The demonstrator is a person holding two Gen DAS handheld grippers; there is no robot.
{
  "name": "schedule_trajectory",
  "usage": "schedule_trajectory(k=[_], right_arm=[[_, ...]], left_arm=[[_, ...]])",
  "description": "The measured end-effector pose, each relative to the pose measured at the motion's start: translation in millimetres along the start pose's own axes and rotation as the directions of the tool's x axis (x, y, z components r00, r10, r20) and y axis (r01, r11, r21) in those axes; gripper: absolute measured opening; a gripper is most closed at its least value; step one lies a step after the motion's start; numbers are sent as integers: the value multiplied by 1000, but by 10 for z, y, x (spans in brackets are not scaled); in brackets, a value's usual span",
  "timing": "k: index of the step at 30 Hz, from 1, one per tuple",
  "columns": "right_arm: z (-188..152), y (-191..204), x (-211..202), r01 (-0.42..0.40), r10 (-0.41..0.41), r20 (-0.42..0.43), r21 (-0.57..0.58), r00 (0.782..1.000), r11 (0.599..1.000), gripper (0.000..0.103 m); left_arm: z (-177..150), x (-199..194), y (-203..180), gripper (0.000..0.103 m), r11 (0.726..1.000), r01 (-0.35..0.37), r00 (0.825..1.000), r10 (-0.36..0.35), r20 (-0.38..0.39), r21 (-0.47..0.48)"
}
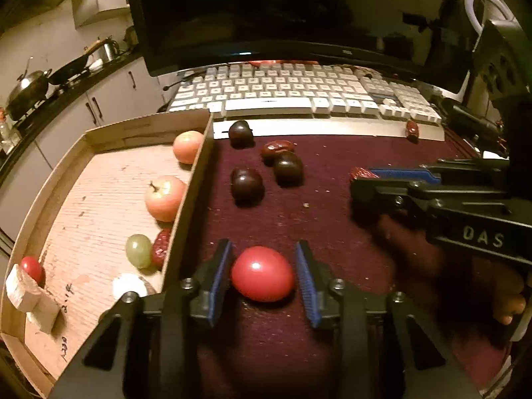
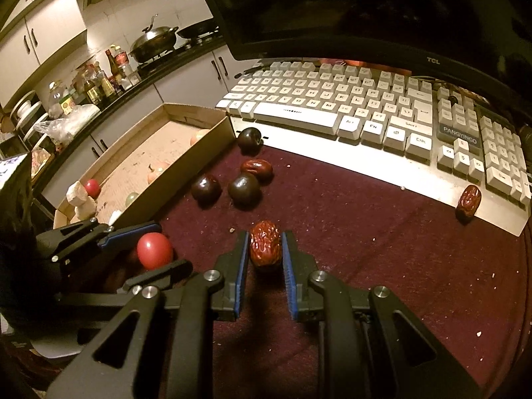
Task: Organize fruits
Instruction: 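Grasp the red tomato with the left tool while the right tool grasps a red date, then carry the tomato and red date into the tray and open both tools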
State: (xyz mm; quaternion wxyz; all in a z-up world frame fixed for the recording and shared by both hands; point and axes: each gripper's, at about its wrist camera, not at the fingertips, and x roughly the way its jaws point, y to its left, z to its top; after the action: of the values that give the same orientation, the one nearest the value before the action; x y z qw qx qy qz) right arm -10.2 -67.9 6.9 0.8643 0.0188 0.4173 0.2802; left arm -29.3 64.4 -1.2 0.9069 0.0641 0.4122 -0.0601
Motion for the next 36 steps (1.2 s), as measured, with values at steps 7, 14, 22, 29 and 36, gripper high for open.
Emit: schedule_trajectory(k=[7,14,22,29,36], right_arm=[[-14,38,11,-3,3,0,-9,1000,1000,22],[-22,99,13,-12,12,21,-30,1000,999,22],[11,115,-94,-24,28,93,-45,995,999,22],[18,201,-167,-41,49,143,-59,988,997,22],[63,564,-227,-86,103,182,-102,978,991,22]], left_arm=[[-44,-43,-57,35,1000,-29,999,29,33,7],[-47,-200,-114,34,1000,3,998,-3,62,1],[30,-633,-97,34,1000,-7,987,11,162,-23],[64,-939,140,34,995,-58,969,75,235,-79],[-8,-1001,563,34,976,-145,955,180,235,-162]])
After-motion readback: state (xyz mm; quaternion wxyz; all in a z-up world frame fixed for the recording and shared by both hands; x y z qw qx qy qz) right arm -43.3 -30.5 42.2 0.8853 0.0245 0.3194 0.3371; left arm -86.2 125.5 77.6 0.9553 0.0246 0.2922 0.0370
